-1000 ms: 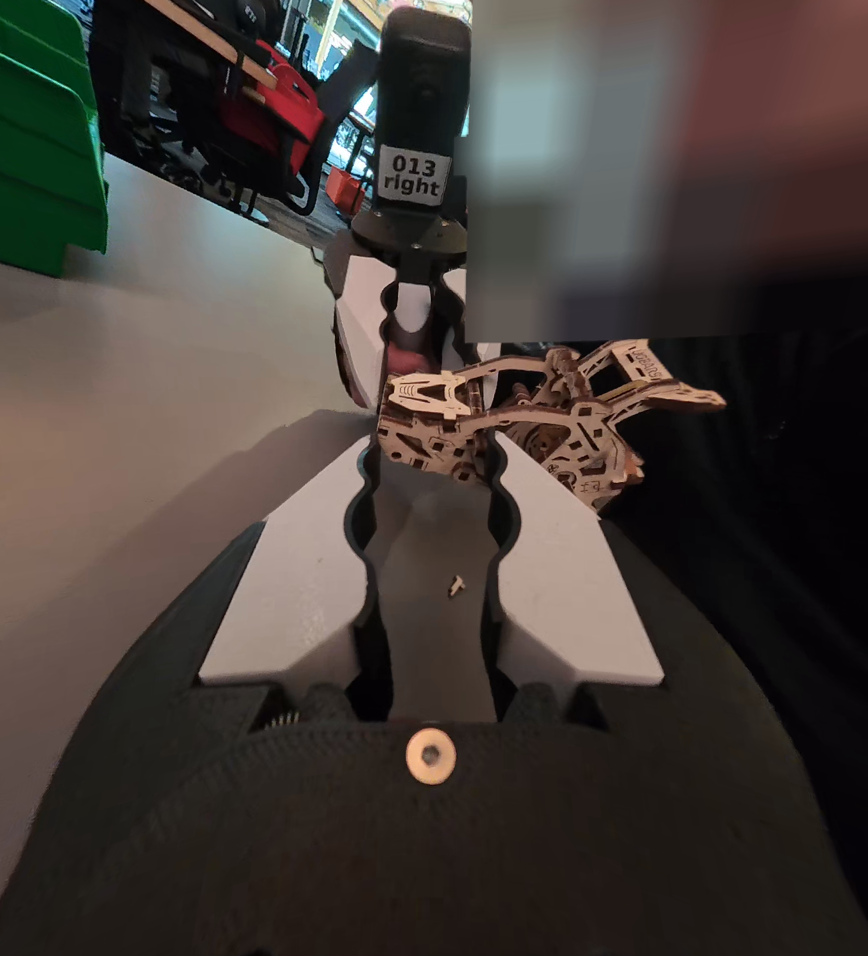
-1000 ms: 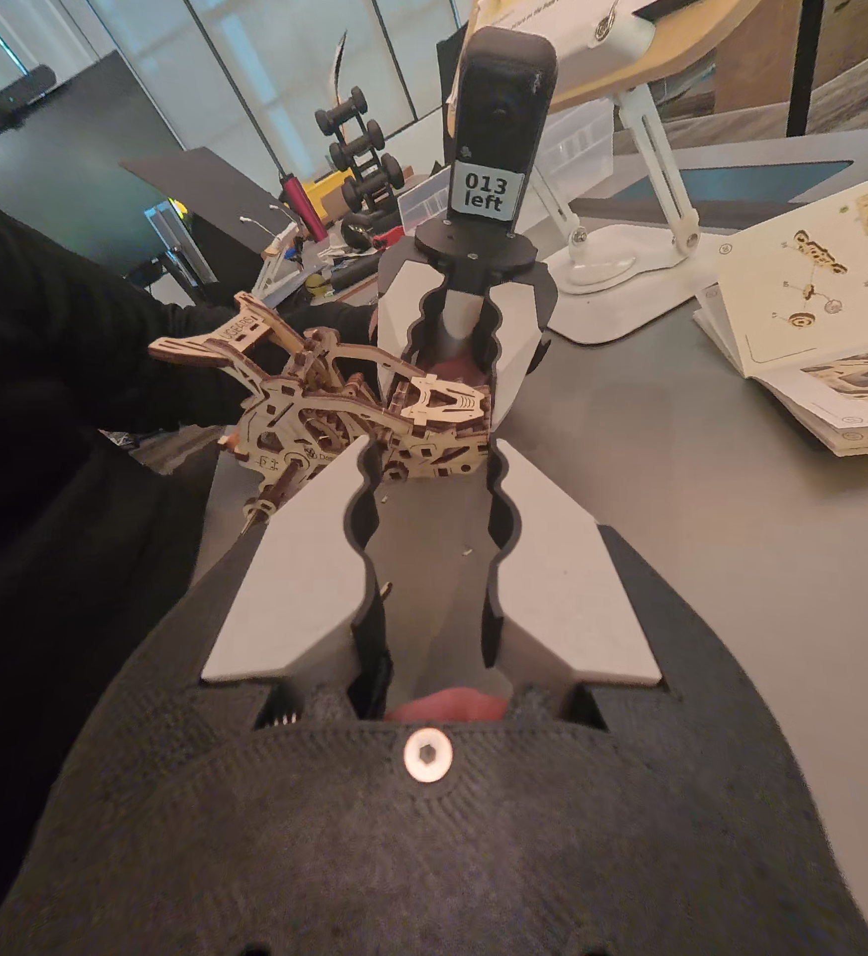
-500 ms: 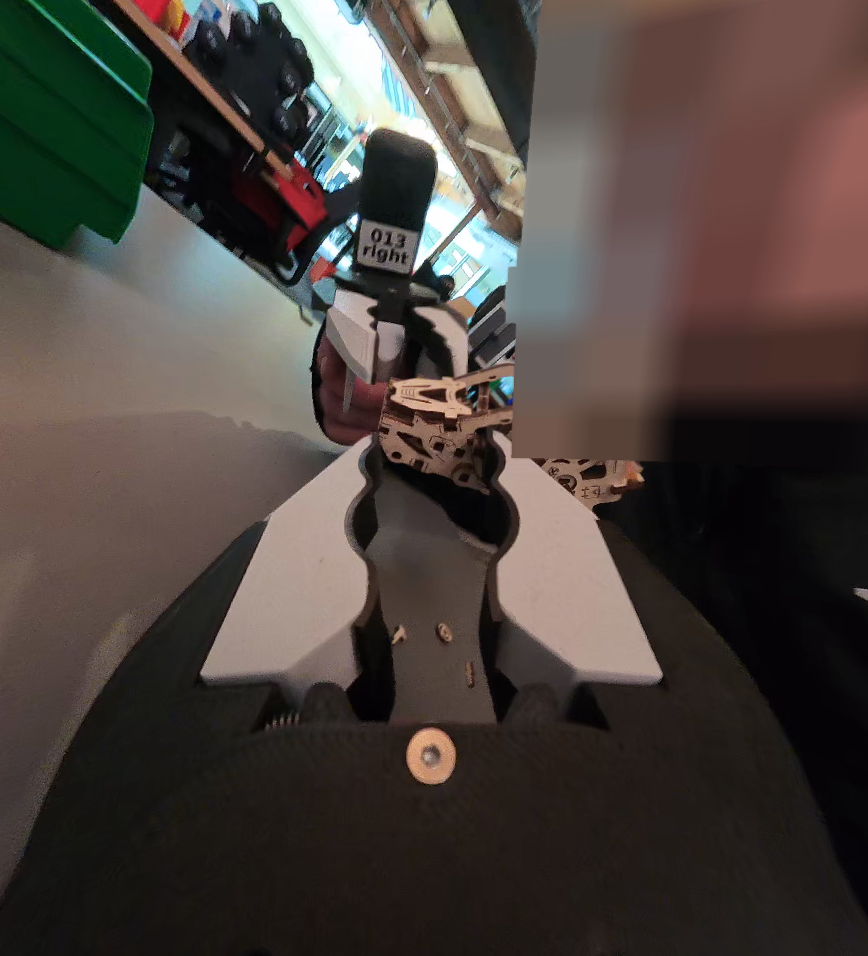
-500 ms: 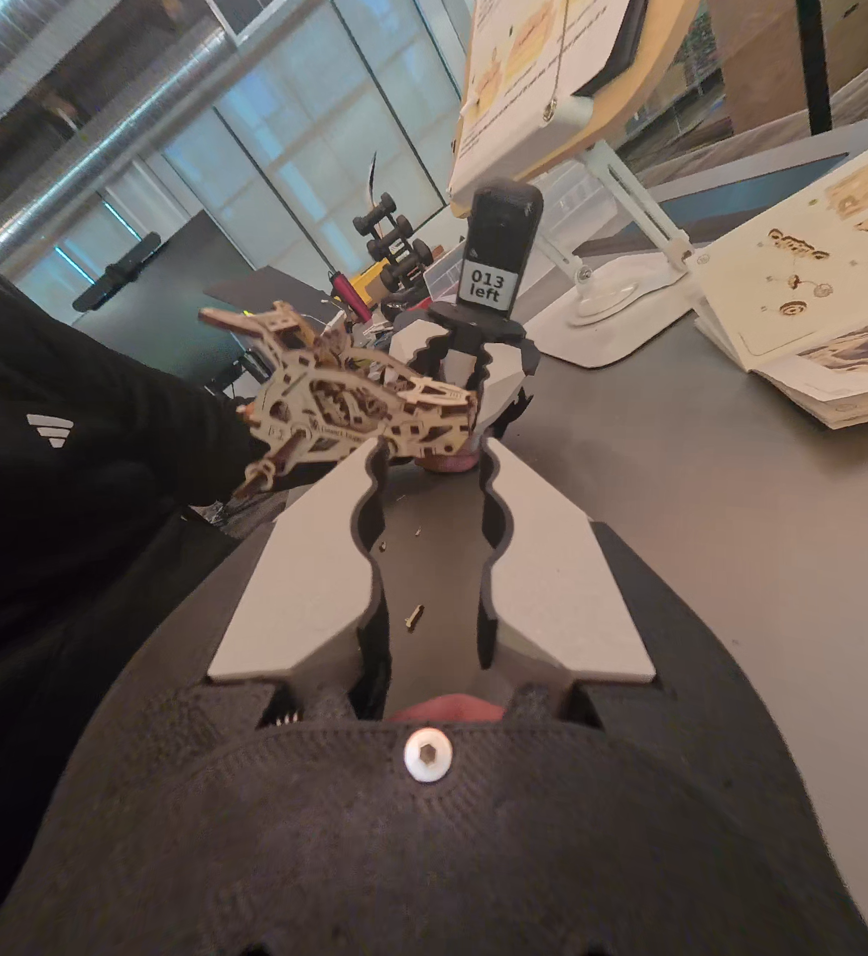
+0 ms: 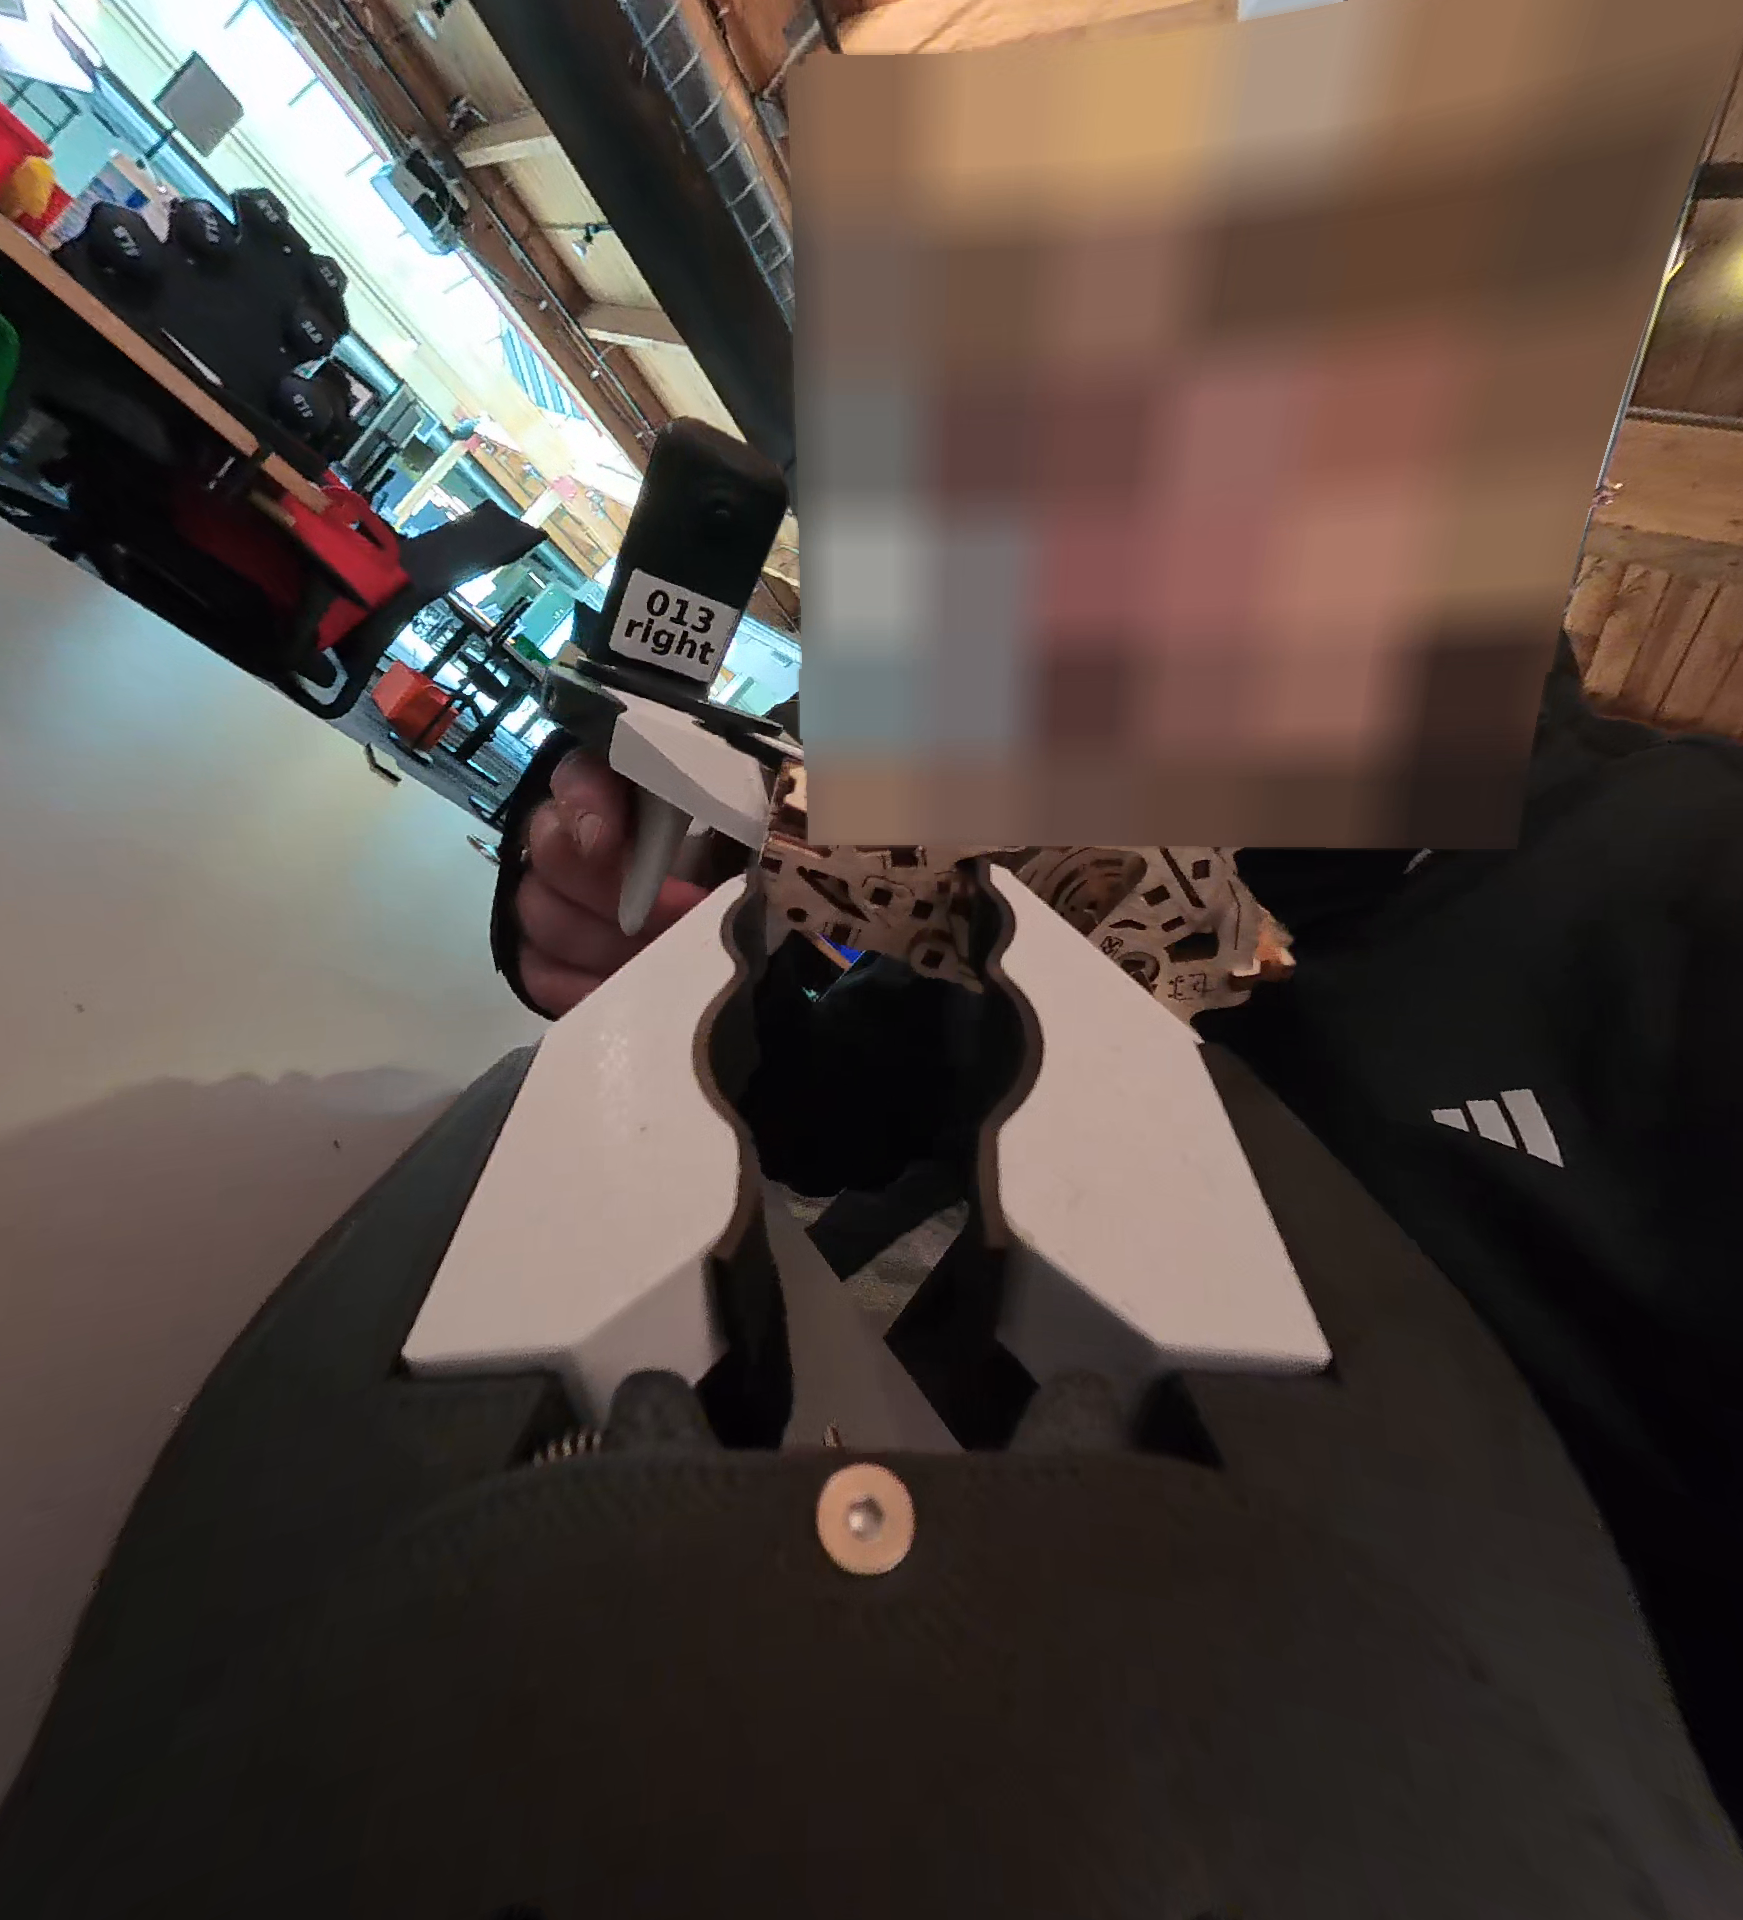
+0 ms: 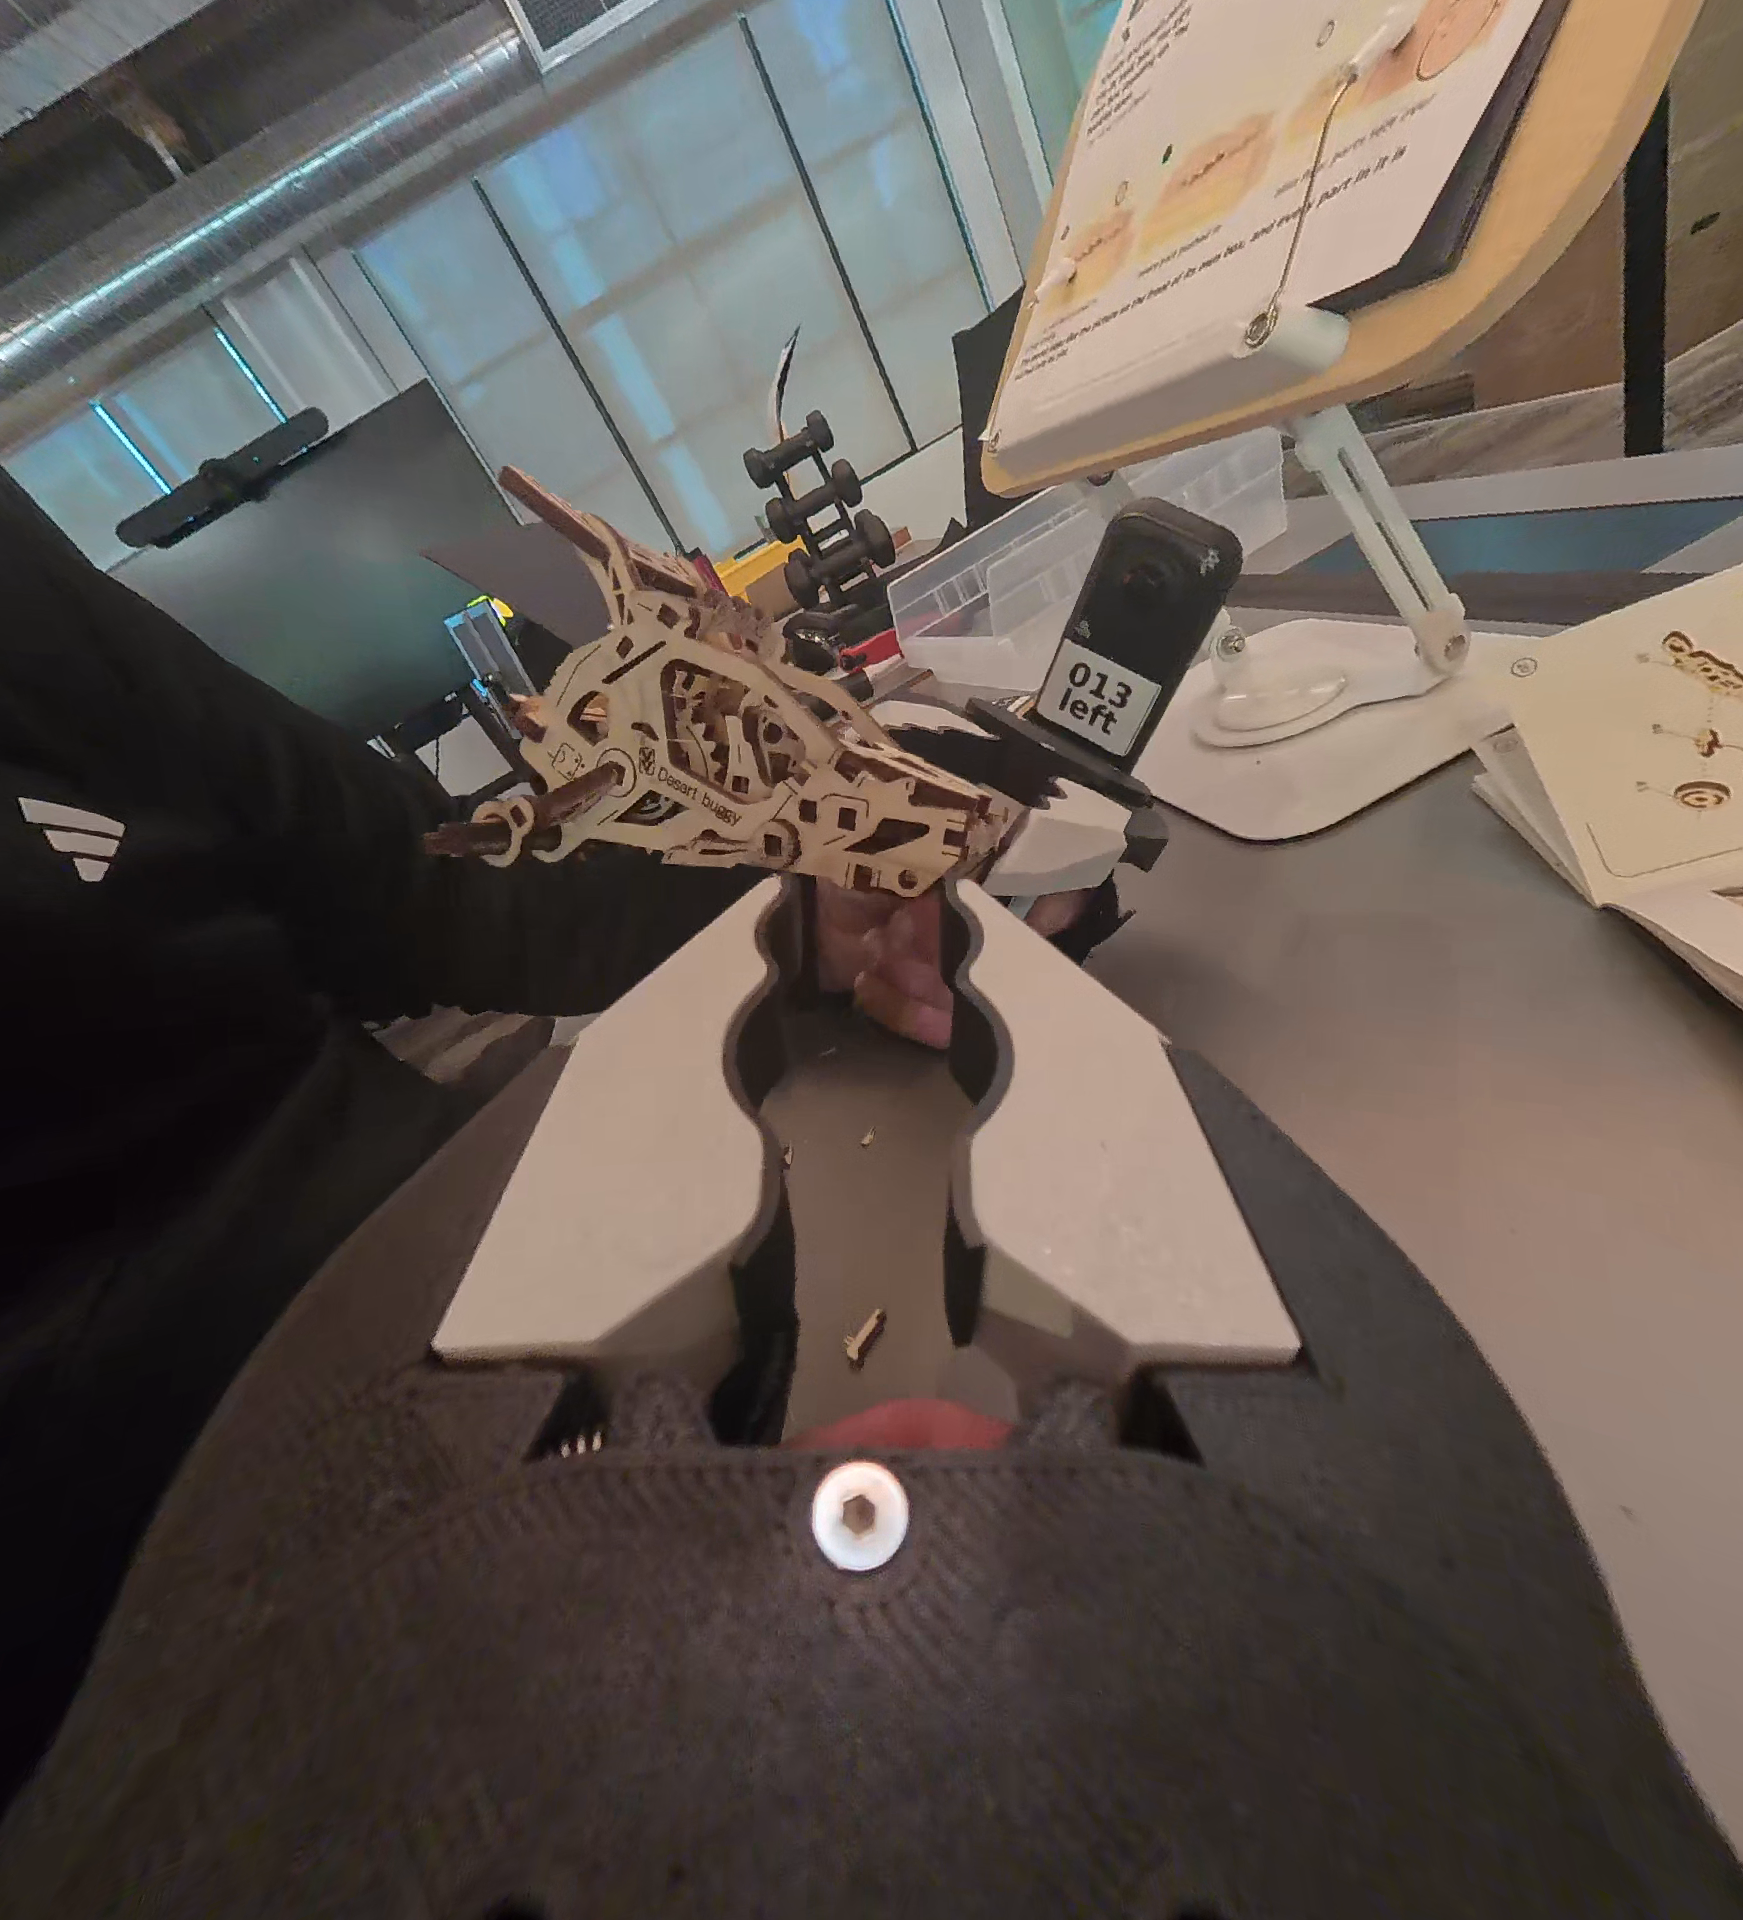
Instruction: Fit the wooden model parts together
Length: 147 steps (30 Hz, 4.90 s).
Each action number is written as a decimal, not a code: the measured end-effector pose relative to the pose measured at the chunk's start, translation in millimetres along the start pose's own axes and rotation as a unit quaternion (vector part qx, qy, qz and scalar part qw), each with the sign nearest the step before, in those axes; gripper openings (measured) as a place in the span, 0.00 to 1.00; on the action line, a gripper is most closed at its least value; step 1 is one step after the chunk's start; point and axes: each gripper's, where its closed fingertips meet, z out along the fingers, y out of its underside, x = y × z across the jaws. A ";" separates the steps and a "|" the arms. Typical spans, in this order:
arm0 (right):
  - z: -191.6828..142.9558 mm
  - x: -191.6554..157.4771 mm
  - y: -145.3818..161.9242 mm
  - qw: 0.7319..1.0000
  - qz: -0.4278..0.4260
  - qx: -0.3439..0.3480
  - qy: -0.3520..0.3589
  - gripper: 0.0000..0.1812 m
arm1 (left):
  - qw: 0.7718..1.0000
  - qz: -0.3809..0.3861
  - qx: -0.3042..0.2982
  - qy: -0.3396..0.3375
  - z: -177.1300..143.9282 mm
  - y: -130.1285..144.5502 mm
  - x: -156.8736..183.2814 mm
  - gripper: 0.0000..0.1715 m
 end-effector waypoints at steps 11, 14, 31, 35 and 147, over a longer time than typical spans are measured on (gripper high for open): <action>0.2 0.0 -9.1 1.000 -0.020 0.013 0.020 0.15 | 1.000 0.013 0.010 0.001 -0.9 -4.6 7.2 0.21; -3.8 -3.7 -14.7 0.999 -0.035 0.019 0.027 0.12 | 0.999 0.035 0.001 -0.024 -3.6 -5.2 9.6 0.21; 2.8 -11.8 8.3 1.000 0.013 -0.001 0.010 0.01 | 0.920 0.245 -0.164 -0.257 -8.4 8.7 -3.1 0.21; -0.1 -7.5 16.1 0.999 0.049 -0.005 0.007 0.00 | 0.916 0.251 -0.171 -0.262 -8.9 15.5 -8.8 0.22; -16.2 52.2 98.6 0.932 -0.207 -0.288 0.072 0.02 | 0.825 0.186 -0.390 -0.363 -52.0 92.3 -83.6 0.23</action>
